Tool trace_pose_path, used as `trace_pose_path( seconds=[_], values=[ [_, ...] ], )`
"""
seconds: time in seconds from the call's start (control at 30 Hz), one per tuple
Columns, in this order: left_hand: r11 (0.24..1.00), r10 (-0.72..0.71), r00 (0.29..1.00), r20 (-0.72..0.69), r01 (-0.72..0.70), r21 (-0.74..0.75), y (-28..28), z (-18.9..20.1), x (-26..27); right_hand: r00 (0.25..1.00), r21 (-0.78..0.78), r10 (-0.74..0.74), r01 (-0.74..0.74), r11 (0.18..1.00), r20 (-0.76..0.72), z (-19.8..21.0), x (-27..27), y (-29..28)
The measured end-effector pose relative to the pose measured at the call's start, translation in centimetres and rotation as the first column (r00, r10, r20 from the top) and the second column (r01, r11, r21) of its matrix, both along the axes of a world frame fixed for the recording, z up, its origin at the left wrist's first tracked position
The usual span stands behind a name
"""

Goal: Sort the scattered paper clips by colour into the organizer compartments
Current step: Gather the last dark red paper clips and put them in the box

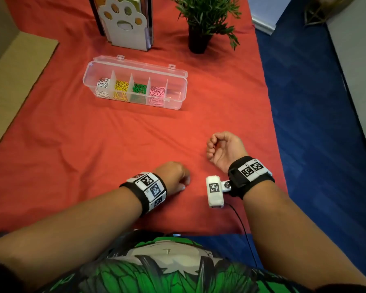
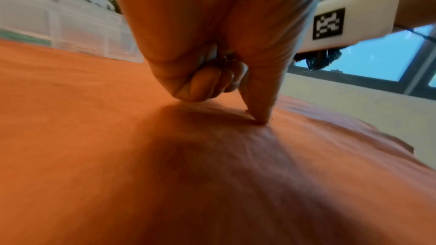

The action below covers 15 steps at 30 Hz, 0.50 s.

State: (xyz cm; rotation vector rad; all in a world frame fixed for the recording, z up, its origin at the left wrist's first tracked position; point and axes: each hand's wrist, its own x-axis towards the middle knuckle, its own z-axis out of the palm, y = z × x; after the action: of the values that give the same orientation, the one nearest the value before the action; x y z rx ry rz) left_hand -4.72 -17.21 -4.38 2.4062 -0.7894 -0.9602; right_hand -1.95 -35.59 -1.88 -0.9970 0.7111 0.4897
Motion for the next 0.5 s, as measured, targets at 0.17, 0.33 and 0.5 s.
trace_pose_path(
  seconds=[0.17, 0.33, 0.5],
  values=[
    [0.997, -0.071, 0.992, 0.107, 0.071, 0.008, 0.3, -0.5, -0.9, 0.996, -0.106, -0.026, 0.017, 0.994, -0.087, -0.9, -1.2, 0.9],
    [0.997, -0.075, 0.980, 0.182, 0.075, 0.003, 0.8, -0.7, -1.2, 0.997, -0.288, 0.064, -0.076, 0.955, -0.050, -0.7, -1.4, 2.8],
    [0.994, -0.106, 0.976, 0.189, 0.104, 0.020, 1.4, -0.7, -1.2, 0.994, -0.413, 0.101, -0.105, 0.905, -0.030, -0.1, -1.0, 3.4]
  ],
)
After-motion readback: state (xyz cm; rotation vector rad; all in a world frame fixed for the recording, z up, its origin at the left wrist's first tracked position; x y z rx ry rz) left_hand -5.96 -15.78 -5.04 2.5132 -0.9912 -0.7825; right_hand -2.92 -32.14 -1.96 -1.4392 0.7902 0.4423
